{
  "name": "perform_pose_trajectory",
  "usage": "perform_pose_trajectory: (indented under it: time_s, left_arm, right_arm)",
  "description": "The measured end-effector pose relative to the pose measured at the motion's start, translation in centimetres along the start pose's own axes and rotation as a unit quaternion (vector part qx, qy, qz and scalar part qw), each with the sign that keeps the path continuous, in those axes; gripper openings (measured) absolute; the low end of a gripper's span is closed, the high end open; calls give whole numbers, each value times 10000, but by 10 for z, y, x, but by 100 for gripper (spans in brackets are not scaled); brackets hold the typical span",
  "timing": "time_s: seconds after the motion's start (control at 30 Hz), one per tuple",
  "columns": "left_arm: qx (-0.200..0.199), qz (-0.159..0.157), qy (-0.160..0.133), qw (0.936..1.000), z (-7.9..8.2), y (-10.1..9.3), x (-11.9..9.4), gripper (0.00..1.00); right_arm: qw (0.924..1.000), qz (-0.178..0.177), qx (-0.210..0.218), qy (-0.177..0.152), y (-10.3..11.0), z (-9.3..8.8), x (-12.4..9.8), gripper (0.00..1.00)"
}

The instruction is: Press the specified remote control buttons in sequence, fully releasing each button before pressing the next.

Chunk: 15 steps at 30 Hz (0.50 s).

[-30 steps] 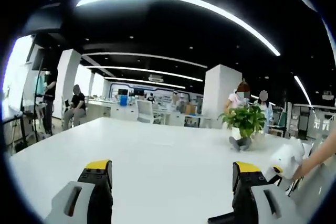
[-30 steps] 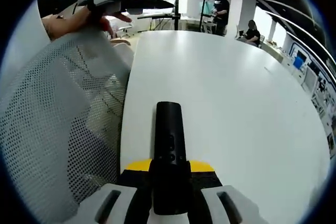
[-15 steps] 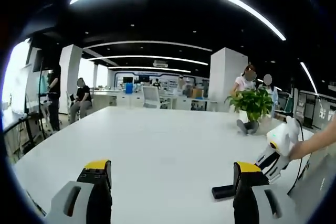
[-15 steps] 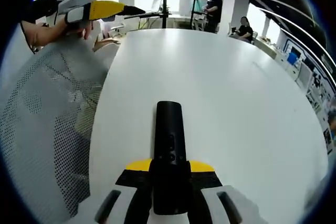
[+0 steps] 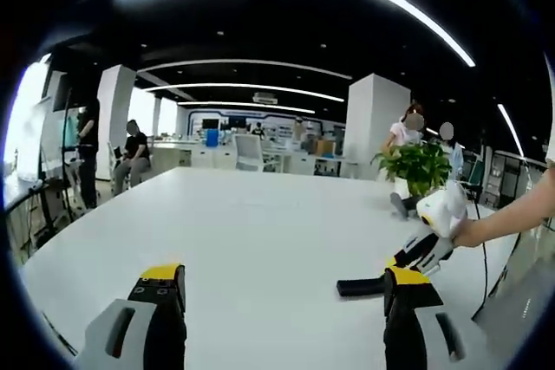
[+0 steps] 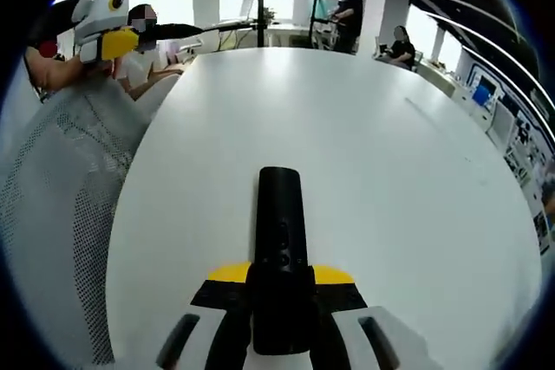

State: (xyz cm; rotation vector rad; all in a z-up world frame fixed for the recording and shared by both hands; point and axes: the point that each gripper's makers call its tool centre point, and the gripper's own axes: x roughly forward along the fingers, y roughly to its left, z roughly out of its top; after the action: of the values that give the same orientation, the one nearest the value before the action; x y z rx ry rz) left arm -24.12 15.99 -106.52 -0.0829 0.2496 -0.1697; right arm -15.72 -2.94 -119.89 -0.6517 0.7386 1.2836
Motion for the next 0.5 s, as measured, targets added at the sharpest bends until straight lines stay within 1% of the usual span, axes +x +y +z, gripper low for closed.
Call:
perform_pose_trajectory:
  time_s: [0.07, 0.1, 0.17, 0.23, 0.3, 0.4, 0.5]
  left_arm:
    - [-95, 15, -41, 9999, 1, 2, 0, 100]
    - [-79, 20, -57, 10000, 2, 2, 0, 100]
    - [9, 37, 5, 10000, 0, 2, 1, 100]
    - [-59, -9, -21, 10000, 0, 1, 1, 100]
    - [-29, 24, 60, 10000, -2, 2, 1, 99]
    - [4, 26, 66, 10000, -3, 2, 2, 99]
    - [-60, 1, 108, 9999, -4, 2, 2, 99]
  right_arm:
    - [10000, -14, 31, 18, -10, 1, 2, 21]
    - [10000, -17, 38, 35, -12, 1, 2, 21]
    - [9999, -52, 41, 81, -25, 2, 3, 21]
    - [9999, -69, 51, 114, -34, 2, 3, 21]
    - [9999, -71, 76, 118, -39, 4, 3, 21]
    - [9999, -62, 101, 125, -52, 5, 4, 21]
    - [9999, -62, 84, 138, -58, 6, 3, 21]
